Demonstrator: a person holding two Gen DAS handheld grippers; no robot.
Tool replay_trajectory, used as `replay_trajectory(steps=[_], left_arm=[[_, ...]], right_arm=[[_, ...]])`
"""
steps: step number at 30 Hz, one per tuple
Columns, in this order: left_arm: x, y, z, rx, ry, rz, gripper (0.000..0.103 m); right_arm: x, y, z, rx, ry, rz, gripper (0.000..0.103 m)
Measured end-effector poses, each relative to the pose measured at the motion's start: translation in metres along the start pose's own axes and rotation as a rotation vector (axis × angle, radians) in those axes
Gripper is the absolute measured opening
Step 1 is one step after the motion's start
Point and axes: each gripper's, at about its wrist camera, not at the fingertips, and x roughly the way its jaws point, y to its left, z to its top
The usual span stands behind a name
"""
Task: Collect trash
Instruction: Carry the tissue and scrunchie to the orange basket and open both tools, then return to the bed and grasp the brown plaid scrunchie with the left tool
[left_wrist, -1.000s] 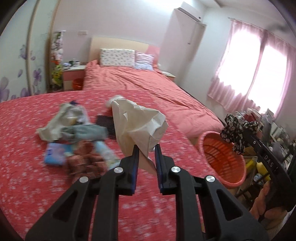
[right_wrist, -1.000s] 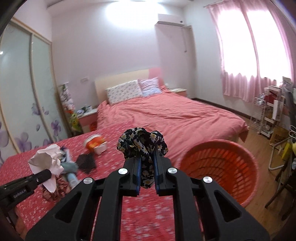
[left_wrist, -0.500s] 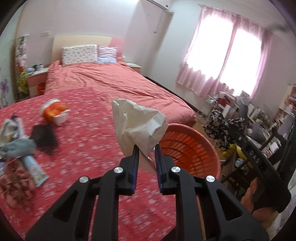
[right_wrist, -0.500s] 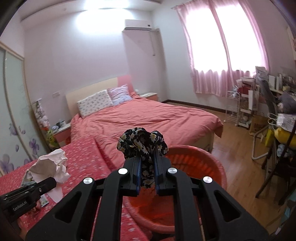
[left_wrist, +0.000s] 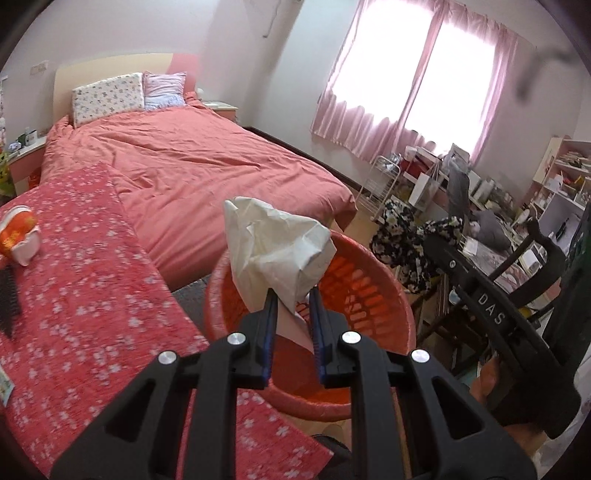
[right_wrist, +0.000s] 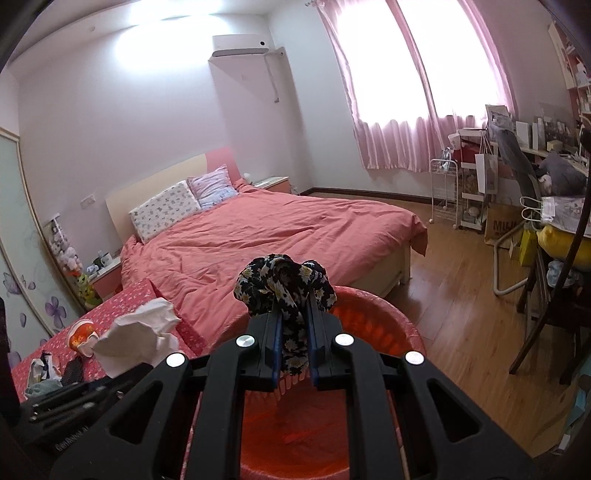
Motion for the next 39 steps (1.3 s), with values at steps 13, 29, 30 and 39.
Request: replay_trajectory(steps=[13,29,30,39], left_arm=[[0.021,0.003,-0.009,-0.012,0.049,0.054,0.051],[-0.079,0.080,-0.042,-0.104,-0.041,0.317,0.069],[-0.085,0.084,-0.044,-0.112,-0.047,0.329,0.069],[-0.151,0.135,-0.069,-0.208,-0.111,0.458,0.070]], right_arm=[[0.007,-0.013,0.001,0.041,0.048,0.020,0.047],[-0.014,0.027,-0.006,-0.099,0.043,0.039,0.059],[-0.016,0.032,-0.007,-0.111,0.044,0.048,0.061],[-0.032,0.082,-0.027,-0.218,0.063,0.138,0.070]])
